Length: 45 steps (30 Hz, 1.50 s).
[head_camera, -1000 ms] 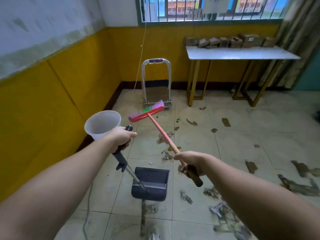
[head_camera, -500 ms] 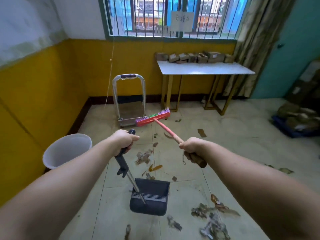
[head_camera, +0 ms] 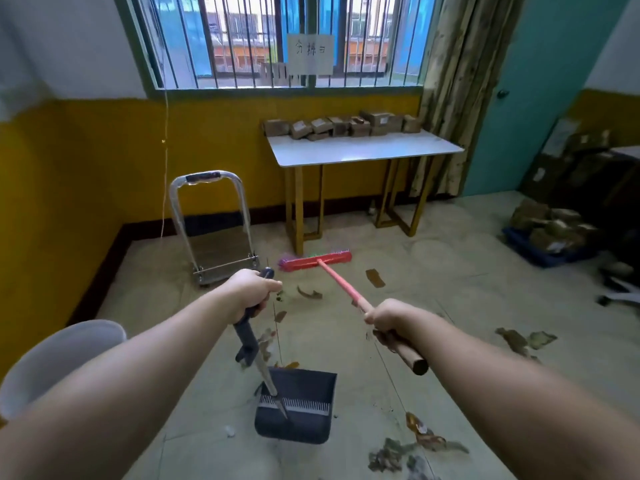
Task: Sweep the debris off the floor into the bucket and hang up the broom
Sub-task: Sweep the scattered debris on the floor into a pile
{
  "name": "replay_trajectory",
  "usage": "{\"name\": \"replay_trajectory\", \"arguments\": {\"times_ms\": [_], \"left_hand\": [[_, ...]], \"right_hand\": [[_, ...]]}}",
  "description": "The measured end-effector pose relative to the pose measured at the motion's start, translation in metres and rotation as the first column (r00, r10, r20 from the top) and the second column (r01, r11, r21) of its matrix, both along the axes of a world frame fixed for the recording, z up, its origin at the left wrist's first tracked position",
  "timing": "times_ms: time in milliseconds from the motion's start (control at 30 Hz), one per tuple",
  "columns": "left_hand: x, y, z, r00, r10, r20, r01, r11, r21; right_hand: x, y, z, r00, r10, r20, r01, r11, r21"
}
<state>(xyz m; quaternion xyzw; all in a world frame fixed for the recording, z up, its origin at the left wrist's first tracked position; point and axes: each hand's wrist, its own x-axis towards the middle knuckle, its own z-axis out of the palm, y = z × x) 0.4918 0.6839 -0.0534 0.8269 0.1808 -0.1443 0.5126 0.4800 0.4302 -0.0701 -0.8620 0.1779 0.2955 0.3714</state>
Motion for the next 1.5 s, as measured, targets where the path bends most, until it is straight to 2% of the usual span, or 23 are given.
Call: {"name": "replay_trajectory", "arguments": {"times_ms": [233, 367, 467, 667, 867, 1067, 1233, 1500], "left_hand": [[0.105, -0.062, 0.001, 1.0, 0.003, -0.005, -0.003, 0.999, 0.041], [0.157, -0.091, 0.001, 1.0, 0.016, 0.011, -0.016, 0.999, 0.039], [0.193, -0.104, 0.0, 1.0, 0.005, 0.014, -0.006, 0.999, 0.036], [0.267, -0.111, -0.009, 1.0, 0.015, 0.017, -0.015, 1.0, 0.017], [0.358, -0.099, -0.022, 1.0, -0.028, 0.014, 0.028, 0.999, -0.033], [0.443, -0.077, -0.029, 0.994, -0.111, -0.009, 0.11, 0.994, -0.027], [0.482, -0.069, -0.038, 0.992, -0.122, -0.029, 0.121, 0.992, -0.026], [0.531, -0.064, -0.046, 0.996, -0.063, -0.065, 0.061, 0.998, -0.03]], "right_hand": [[0.103, -0.073, -0.01, 0.996, -0.08, -0.032, 0.082, 0.994, 0.066], [0.156, -0.103, -0.006, 0.999, 0.043, 0.009, -0.043, 0.998, -0.051], [0.189, -0.11, -0.004, 0.997, 0.073, 0.007, -0.073, 0.996, -0.053], [0.255, -0.116, -0.012, 0.998, 0.065, 0.001, -0.065, 0.995, -0.07], [0.346, -0.102, -0.028, 0.992, 0.129, 0.007, -0.125, 0.969, -0.213], [0.44, -0.073, -0.052, 0.998, 0.061, -0.03, -0.065, 0.98, -0.19], [0.485, -0.066, -0.056, 0.995, 0.075, -0.067, -0.089, 0.969, -0.231], [0.56, -0.063, -0.066, 0.992, 0.095, -0.086, -0.111, 0.973, -0.202]]}}
